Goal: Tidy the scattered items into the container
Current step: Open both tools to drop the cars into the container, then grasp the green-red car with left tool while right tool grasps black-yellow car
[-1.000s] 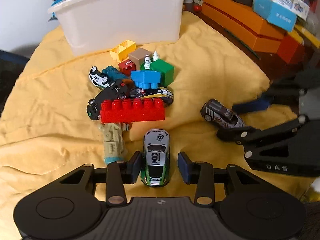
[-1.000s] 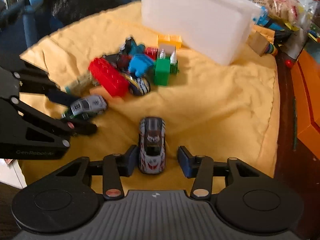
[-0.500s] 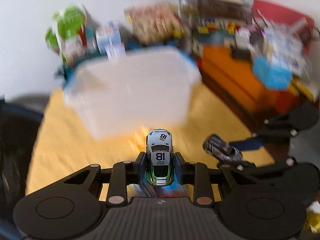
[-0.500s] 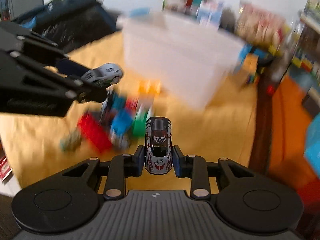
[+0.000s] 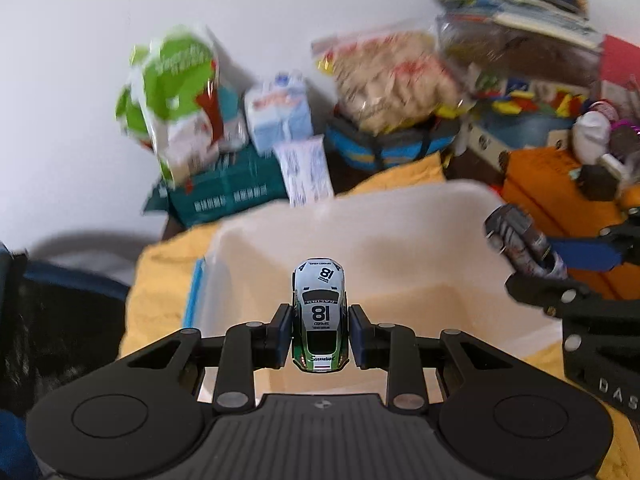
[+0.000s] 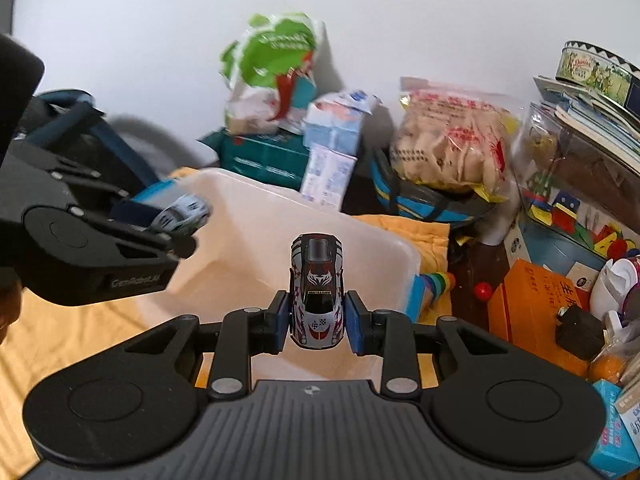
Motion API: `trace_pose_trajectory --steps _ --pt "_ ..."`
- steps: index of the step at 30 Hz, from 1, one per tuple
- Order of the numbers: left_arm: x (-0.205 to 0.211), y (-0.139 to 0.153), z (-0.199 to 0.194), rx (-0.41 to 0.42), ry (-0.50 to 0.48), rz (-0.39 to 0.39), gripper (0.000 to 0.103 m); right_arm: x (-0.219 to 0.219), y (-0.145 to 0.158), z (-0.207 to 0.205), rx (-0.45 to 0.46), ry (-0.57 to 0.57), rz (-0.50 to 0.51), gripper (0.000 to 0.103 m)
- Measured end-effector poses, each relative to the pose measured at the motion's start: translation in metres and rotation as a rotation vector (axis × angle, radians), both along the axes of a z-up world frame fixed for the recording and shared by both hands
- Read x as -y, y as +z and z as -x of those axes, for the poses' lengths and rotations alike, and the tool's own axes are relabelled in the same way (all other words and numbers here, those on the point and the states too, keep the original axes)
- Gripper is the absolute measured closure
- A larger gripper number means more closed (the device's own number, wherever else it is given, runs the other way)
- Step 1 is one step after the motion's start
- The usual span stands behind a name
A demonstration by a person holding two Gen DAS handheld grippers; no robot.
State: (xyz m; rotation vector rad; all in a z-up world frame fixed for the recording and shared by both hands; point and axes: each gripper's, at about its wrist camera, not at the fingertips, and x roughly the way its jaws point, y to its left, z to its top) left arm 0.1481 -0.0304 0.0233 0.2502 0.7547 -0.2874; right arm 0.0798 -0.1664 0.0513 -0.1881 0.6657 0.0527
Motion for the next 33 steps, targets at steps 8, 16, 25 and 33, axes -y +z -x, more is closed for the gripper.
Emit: trace_pose_trajectory --steps 8,16,25,33 --pt "-0.016 0.001 0.003 0.012 0.033 -0.004 0.053 0.001 0.002 0.015 0.028 -0.038 -0.039 0.047" --pt "-0.044 -0.004 0.084 0.038 0.002 -0.046 0.035 -0.012 -0.014 0.088 -0.024 0.220 0.001 0.042" --pt "-0.048 -0.080 0.159 -0.230 -0.079 -0.093 0.036 -0.031 -0.079 0.141 -0.255 0.529 0.058 0.067" --pt "-0.061 -0.088 0.170 -0.261 -0.005 -0.049 0.036 -0.053 -0.094 0.113 -0.312 0.559 0.022 0.069"
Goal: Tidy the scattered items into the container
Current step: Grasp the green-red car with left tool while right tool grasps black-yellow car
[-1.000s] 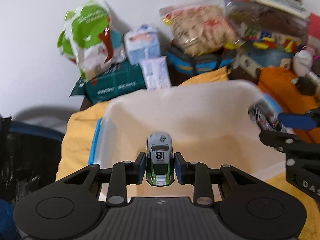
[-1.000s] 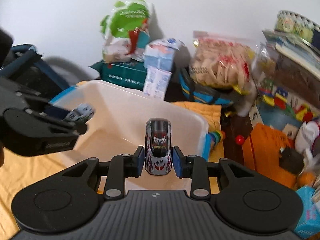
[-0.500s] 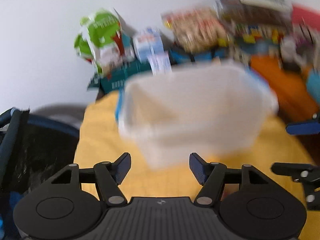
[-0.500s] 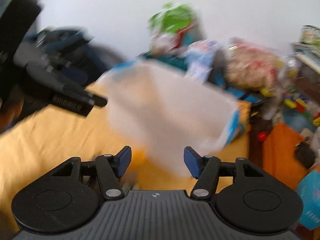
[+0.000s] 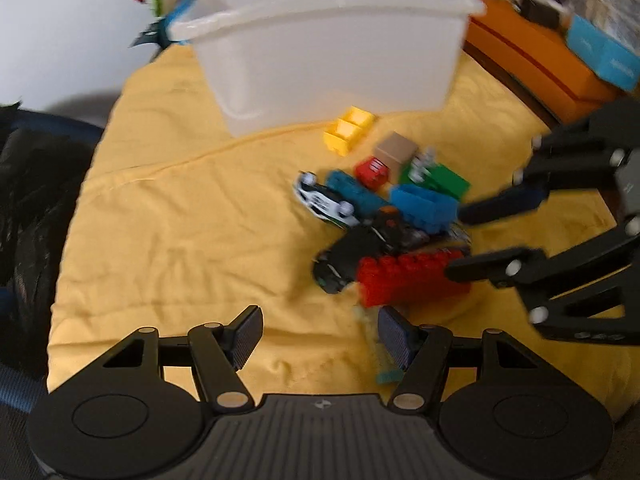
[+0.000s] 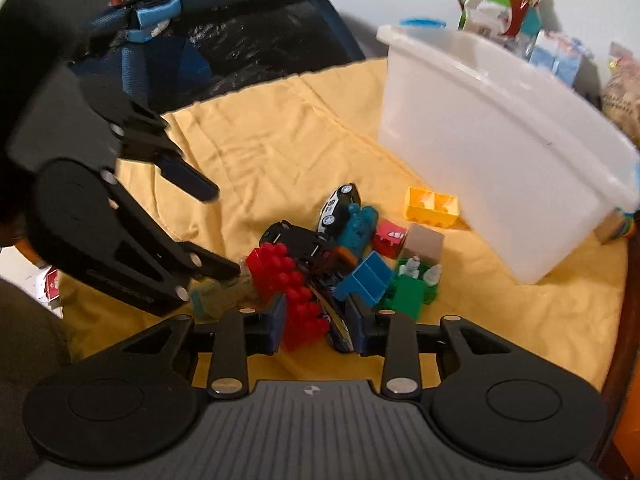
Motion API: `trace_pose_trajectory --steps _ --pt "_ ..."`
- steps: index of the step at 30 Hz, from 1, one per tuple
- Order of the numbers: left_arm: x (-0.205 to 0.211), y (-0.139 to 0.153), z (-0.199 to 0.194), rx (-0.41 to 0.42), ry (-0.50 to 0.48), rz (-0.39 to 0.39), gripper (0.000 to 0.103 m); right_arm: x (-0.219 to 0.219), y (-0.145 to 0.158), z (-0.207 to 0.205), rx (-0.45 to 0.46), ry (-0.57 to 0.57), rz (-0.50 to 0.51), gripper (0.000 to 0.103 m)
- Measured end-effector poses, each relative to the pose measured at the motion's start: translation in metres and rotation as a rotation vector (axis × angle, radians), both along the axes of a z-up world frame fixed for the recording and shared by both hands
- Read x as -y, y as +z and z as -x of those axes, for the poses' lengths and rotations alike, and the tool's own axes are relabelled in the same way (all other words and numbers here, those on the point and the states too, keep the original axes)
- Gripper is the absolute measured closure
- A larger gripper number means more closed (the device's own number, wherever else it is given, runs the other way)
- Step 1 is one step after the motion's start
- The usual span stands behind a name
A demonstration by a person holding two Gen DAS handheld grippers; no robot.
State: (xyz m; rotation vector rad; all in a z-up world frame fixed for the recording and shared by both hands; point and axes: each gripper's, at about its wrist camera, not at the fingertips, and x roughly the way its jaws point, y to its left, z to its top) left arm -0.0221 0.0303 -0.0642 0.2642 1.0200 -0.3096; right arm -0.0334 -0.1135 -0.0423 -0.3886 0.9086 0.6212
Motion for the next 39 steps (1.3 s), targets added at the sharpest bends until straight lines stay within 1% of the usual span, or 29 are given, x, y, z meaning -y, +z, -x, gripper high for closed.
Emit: trace_pose_trajectory --steps 1,4,6,7,8,10,12,14,16,18,20,22,23,24,25,27,28,30,31,33,35,36,38,39 --pt "-0.002 0.001 -0.001 0.007 0.007 -0.004 0.036 -0.001 -0.001 0.000 0.003 -0.008 0.013 0.069" --pt "-0.007 0.000 -0.002 0.019 0.022 -0.033 0.036 0.000 0.000 0.010 0.016 0.017 0.038 0.071" --pt "-0.010 0.001 0.001 0.015 0.022 -0.027 0.036 0.009 0.005 0.016 0.022 0.024 0.015 0.071" --pt "-0.011 0.001 0.002 0.019 0.017 -0.028 0.036 0.015 0.008 0.017 0.020 0.019 -0.003 0.072" --pt "-0.012 0.002 0.001 0.027 0.010 -0.034 0.036 0.021 0.008 0.017 0.021 0.001 0.001 0.072" --pt "-0.011 0.004 -0.003 0.052 -0.015 -0.045 0.036 0.026 -0.003 0.013 0.038 -0.020 0.065 0.073" --pt "-0.009 0.005 -0.010 0.068 -0.050 -0.057 0.036 0.024 -0.019 0.009 0.051 -0.006 0.126 0.079" --pt "-0.004 0.005 -0.017 0.069 -0.129 -0.081 0.036 0.018 -0.028 0.009 0.049 0.034 0.124 0.081" --pt "0.002 0.002 -0.021 0.081 -0.227 -0.116 0.036 0.010 -0.030 0.011 0.056 0.066 0.081 0.081" --pt "0.007 -0.003 -0.025 0.097 -0.314 -0.160 0.042 0.002 -0.027 0.011 0.076 0.075 0.062 0.081" --pt "0.011 -0.008 -0.028 0.106 -0.391 -0.186 0.042 -0.003 -0.024 0.009 0.099 0.069 0.062 0.080" --pt "0.013 -0.009 -0.029 0.103 -0.467 -0.166 0.043 -0.007 -0.021 0.005 0.109 0.081 0.064 0.078" --pt "0.014 -0.008 -0.029 0.100 -0.510 -0.148 0.044 -0.011 -0.022 0.002 0.107 0.093 0.071 0.074" --pt "0.015 -0.008 -0.027 0.097 -0.548 -0.131 0.044 -0.013 -0.025 -0.001 0.095 0.094 0.079 0.066" --pt "0.016 -0.008 -0.025 0.096 -0.588 -0.119 0.045 -0.016 -0.030 -0.005 0.086 0.088 0.089 0.063" --pt "0.020 -0.010 -0.023 0.106 -0.639 -0.124 0.045 -0.017 -0.034 -0.010 0.076 0.076 0.073 0.064" --pt "0.022 -0.012 -0.024 0.104 -0.644 -0.132 0.049 -0.017 -0.033 -0.010 0.065 0.062 0.066 0.065" --pt "0.024 -0.017 -0.029 0.069 -0.645 -0.125 0.063 -0.013 -0.030 -0.005 0.051 0.044 0.074 0.067" --pt "0.025 -0.021 -0.031 0.053 -0.637 -0.123 0.064 -0.009 -0.028 -0.001 0.041 0.030 0.081 0.068" --pt "0.026 -0.029 -0.033 0.066 -0.619 -0.132 0.072 0.003 -0.023 0.004 0.011 -0.019 0.077 0.069" --pt "0.022 -0.030 -0.037 0.059 -0.593 -0.106 0.072 0.020 -0.019 0.008 -0.025 -0.088 0.057 0.069" --pt "0.019 -0.027 -0.042 0.042 -0.570 -0.079 0.074 0.026 -0.019 0.009 -0.034 -0.118 0.049 0.069" --pt "0.010 -0.023 -0.052 -0.006 -0.511 -0.018 0.074 0.035 -0.021 0.013 -0.048 -0.156 0.032 0.069" --pt "0.004 -0.022 -0.057 -0.032 -0.468 -0.003 0.074 0.037 -0.022 0.015 -0.056 -0.172 0.025 0.069"
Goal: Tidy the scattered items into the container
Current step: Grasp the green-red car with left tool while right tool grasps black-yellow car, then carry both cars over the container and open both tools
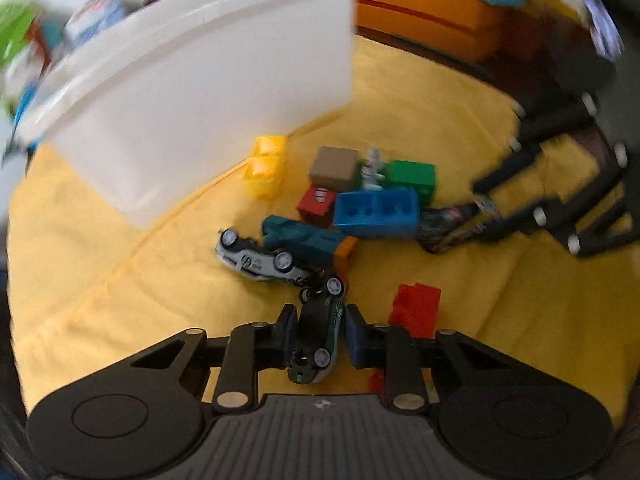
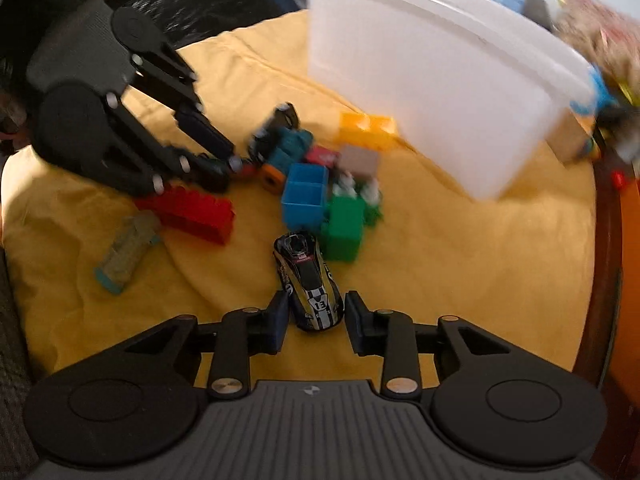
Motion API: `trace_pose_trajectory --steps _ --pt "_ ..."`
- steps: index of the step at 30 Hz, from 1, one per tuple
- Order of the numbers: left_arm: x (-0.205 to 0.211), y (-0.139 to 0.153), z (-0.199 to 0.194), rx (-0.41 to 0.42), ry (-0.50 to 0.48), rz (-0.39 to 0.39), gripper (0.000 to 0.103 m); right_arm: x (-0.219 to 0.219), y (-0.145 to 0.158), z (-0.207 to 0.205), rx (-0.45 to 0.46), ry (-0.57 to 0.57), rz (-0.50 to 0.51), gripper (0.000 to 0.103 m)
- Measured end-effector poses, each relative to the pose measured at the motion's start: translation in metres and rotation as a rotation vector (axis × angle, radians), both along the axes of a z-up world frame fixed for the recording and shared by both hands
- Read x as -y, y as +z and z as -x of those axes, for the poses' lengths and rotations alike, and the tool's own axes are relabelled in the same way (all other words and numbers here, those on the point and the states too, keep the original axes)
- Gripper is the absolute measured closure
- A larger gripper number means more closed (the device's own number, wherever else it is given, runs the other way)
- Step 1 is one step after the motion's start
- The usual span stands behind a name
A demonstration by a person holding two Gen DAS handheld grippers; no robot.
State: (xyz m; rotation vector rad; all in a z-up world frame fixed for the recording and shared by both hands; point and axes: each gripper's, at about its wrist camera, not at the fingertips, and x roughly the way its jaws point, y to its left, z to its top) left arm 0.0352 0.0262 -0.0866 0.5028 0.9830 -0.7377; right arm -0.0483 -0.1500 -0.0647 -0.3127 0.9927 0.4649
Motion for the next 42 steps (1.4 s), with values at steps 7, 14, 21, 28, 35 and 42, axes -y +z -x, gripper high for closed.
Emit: trace_pose_trajectory --steps 7,14,21,28,35,42 --pt "-0.052 0.007 -0.033 -0.161 0.286 0.150 0.068 0.005 -0.002 0.002 0.005 -0.051 -0.043 0.069" --pt "-0.077 0.017 -0.029 -0.009 0.439 0.117 0.061 0.007 -0.006 0.002 0.005 -0.057 -0.055 0.069" --pt "-0.031 0.012 0.001 0.131 0.216 -0.040 0.049 0.009 0.000 0.003 0.037 -0.073 -0.072 0.068" --pt "-0.019 -0.007 -0.010 0.088 0.264 -0.060 0.063 -0.001 -0.005 -0.001 0.056 -0.102 -0.054 0.041" --pt "-0.035 0.016 0.012 0.088 0.352 0.077 0.069 -0.008 -0.009 0.006 0.028 -0.060 -0.027 0.072" --pt "-0.025 0.114 0.013 0.247 0.359 0.188 0.069 -0.001 0.057 0.004 0.163 -0.089 -0.018 0.071"
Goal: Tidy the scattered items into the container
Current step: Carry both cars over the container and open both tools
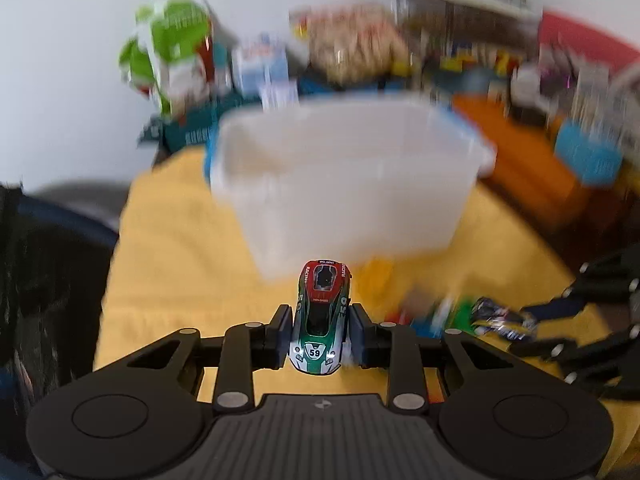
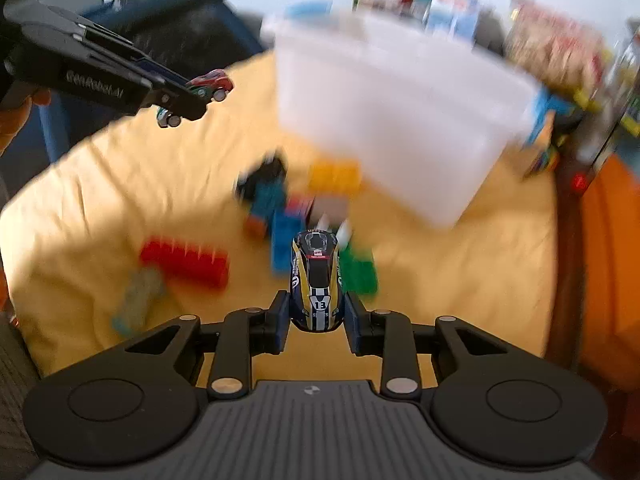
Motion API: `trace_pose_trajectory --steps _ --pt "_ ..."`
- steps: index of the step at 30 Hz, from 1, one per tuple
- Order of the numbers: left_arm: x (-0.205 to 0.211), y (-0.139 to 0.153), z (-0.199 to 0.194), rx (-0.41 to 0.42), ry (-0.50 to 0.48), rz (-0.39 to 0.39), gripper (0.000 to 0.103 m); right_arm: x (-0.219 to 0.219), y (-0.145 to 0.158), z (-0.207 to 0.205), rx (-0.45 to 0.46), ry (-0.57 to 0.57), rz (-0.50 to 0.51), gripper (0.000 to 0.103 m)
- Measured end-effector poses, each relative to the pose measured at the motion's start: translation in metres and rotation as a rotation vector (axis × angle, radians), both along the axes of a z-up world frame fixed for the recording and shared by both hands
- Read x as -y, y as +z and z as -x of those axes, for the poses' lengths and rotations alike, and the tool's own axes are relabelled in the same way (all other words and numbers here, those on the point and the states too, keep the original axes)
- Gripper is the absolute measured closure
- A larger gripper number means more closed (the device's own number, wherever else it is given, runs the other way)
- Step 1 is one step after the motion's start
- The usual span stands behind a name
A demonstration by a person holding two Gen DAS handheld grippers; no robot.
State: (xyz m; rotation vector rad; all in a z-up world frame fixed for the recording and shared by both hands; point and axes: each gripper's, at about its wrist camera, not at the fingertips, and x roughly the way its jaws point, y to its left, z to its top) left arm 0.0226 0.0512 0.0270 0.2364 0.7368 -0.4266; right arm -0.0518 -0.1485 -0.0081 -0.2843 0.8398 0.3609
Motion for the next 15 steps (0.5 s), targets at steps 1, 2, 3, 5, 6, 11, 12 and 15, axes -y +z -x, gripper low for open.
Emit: trace_pose_trajectory --steps 1,2,3,5,6,11,12,15 --pt "0.004 0.011 -0.005 0.028 0.005 0.004 0.069 0.000 0.011 -0.002 0.035 -0.011 0.006 0.071" --pt "0.007 0.020 -0.011 0.052 0.005 0.021 0.069 0.001 0.022 -0.005 0.076 -0.027 0.006 0.071" --pt "0.009 0.031 -0.018 0.073 -0.001 0.055 0.069 0.003 0.034 -0.008 0.124 -0.044 0.001 0.071" --pt "0.013 0.045 -0.034 0.095 -0.002 0.110 0.069 0.007 0.054 -0.016 0.209 -0.080 0.004 0.071" --pt "0.017 0.051 -0.042 0.113 0.003 0.115 0.069 0.009 0.062 -0.021 0.238 -0.103 0.008 0.071" --pt "0.045 0.052 -0.089 0.160 0.026 0.066 0.069 0.021 0.085 -0.069 0.256 -0.212 -0.047 0.071" --pt "0.050 0.046 -0.100 0.139 0.028 0.066 0.069 0.025 0.085 -0.081 0.244 -0.228 -0.077 0.071" --pt "0.061 0.027 -0.122 0.098 0.047 0.025 0.069 0.032 0.081 -0.109 0.212 -0.262 -0.090 0.071"
